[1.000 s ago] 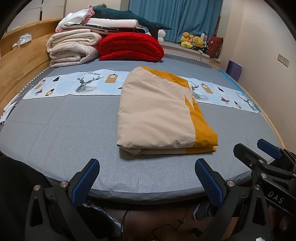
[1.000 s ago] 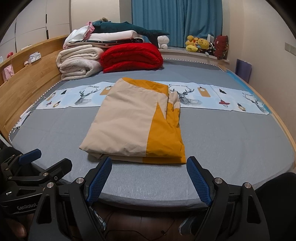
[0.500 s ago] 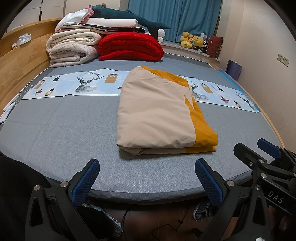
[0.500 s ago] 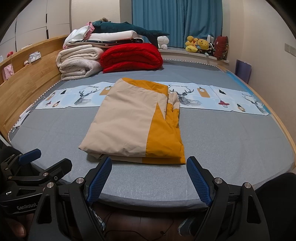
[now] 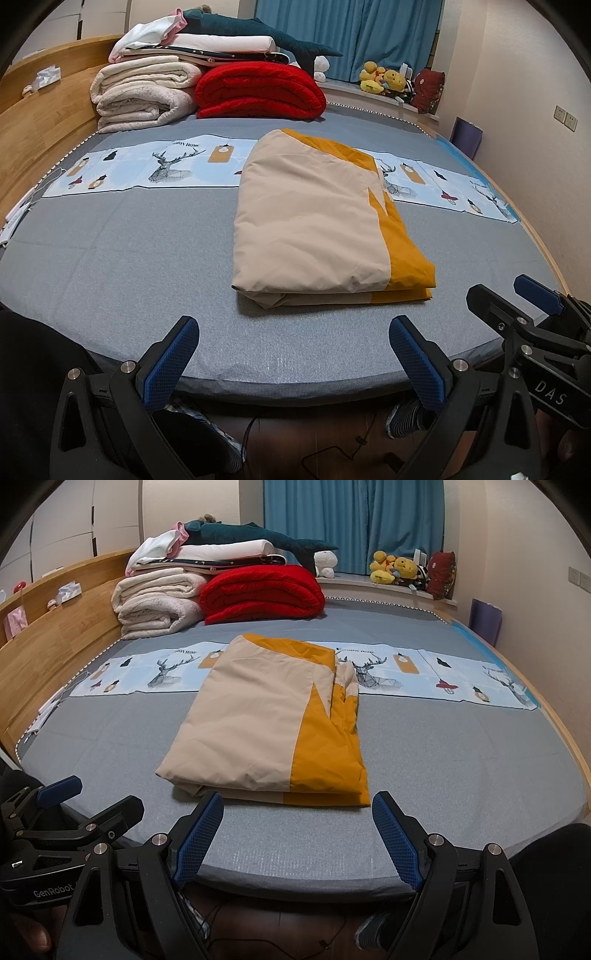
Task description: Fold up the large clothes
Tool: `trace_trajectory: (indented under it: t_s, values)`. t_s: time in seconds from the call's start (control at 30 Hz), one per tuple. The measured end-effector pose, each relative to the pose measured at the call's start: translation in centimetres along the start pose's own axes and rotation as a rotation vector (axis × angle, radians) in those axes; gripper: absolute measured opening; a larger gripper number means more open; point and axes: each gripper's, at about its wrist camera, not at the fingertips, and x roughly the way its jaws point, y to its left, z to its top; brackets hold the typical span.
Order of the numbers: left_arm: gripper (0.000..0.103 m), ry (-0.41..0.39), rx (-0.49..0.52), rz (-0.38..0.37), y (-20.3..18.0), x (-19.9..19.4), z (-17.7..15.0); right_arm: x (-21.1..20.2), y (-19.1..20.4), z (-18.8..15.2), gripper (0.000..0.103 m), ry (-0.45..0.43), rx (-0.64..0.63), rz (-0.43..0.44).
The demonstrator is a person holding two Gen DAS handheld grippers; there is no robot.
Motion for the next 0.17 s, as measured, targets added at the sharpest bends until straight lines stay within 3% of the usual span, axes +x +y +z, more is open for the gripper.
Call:
trace_trajectory:
  t_s: [0.17]
  values:
    - [0.102,-0.001,0.001,0.002,-0.02,-0.02,0.03,0.02,0.04,-0.02,0.083,-0.001,0.0,0.0]
